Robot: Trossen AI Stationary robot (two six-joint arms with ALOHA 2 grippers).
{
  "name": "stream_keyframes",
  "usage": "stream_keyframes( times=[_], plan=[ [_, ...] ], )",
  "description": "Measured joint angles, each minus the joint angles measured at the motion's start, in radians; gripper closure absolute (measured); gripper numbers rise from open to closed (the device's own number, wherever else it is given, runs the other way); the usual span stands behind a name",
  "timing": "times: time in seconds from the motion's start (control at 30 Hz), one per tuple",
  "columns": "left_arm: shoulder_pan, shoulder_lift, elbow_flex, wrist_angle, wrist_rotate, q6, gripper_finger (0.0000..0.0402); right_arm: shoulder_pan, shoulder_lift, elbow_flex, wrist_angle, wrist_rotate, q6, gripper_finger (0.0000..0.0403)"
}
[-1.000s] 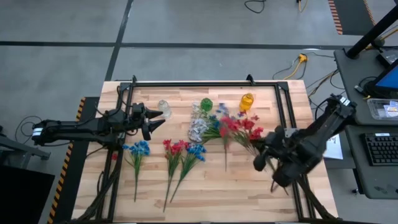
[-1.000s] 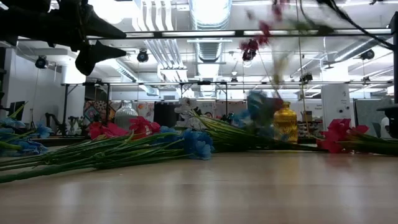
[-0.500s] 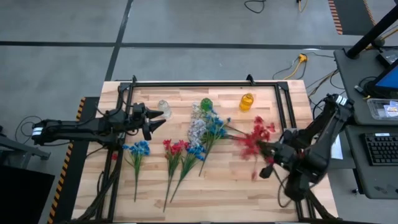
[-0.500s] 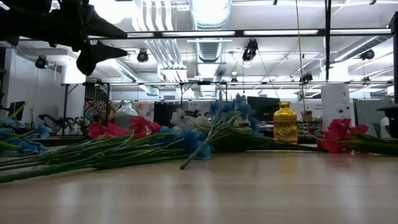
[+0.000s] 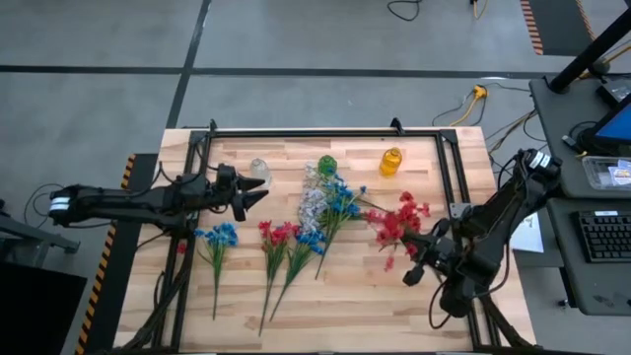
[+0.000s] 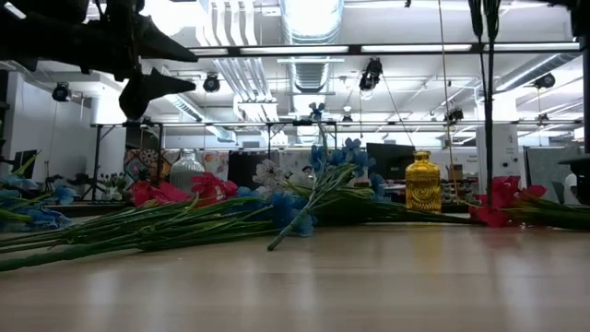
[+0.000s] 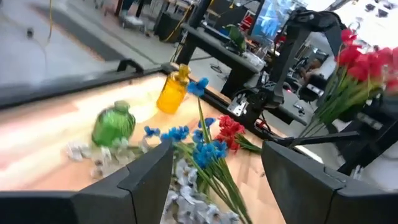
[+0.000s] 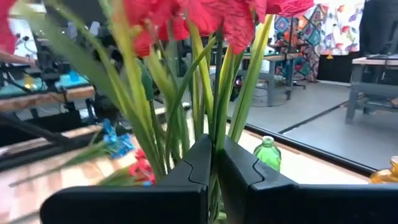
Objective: Sort flowers into vase by color
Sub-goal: Put the red flowers into the yellow vase
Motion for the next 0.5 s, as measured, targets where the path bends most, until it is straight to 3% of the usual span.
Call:
stream_keyframes(
  times=[0.27,0.5],
  plan=[
    [-0.066,0.030,0.000,0.172,0.030,-0.014,0.0167,0.113,0.013,-0.030,0.014,0.002,-0.005,0.0390],
    [-0.076,0.033,0.000,0.184,0.030,-0.002,0.0167,0.183,0.081,-0.041,0.039,0.003,0.022,0.0390]
  ],
)
